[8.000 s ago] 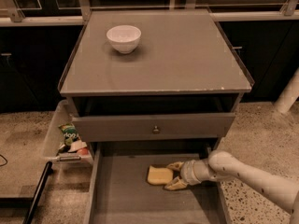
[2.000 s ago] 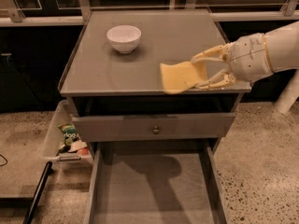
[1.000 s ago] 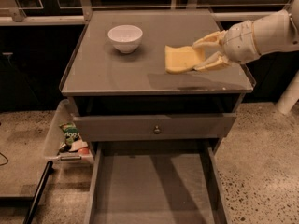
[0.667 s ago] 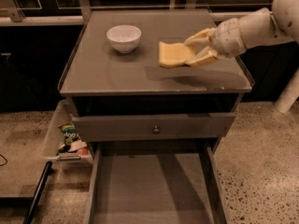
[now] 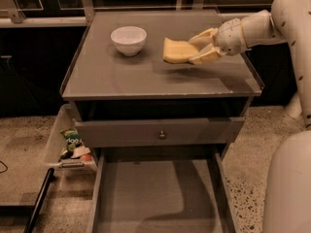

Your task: Pick sponge from middle drawer and place on counter

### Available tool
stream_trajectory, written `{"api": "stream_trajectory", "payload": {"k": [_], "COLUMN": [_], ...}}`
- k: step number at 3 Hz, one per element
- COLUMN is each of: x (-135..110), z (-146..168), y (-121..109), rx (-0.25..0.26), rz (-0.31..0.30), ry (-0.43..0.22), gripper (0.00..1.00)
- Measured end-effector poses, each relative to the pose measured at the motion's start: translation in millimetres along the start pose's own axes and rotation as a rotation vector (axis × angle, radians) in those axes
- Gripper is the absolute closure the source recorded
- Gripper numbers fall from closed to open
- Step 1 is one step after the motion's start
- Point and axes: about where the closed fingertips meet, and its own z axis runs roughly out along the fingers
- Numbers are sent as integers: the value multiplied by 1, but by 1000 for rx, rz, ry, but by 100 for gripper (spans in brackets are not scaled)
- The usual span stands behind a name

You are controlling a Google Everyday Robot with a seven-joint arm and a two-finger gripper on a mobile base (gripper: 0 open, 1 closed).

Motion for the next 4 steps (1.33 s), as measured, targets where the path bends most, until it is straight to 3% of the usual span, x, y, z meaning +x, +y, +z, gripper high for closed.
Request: {"api": "stream_trajectory", "payload": {"k": [1,2,4], "x": [19,34,43], "z": [-7,-12,-9], "y": [-12,-17,-17], "rx": [38,62,69], "rz": [106,178,228], "ry": [38,118,198], "gripper": [100,100,95]}}
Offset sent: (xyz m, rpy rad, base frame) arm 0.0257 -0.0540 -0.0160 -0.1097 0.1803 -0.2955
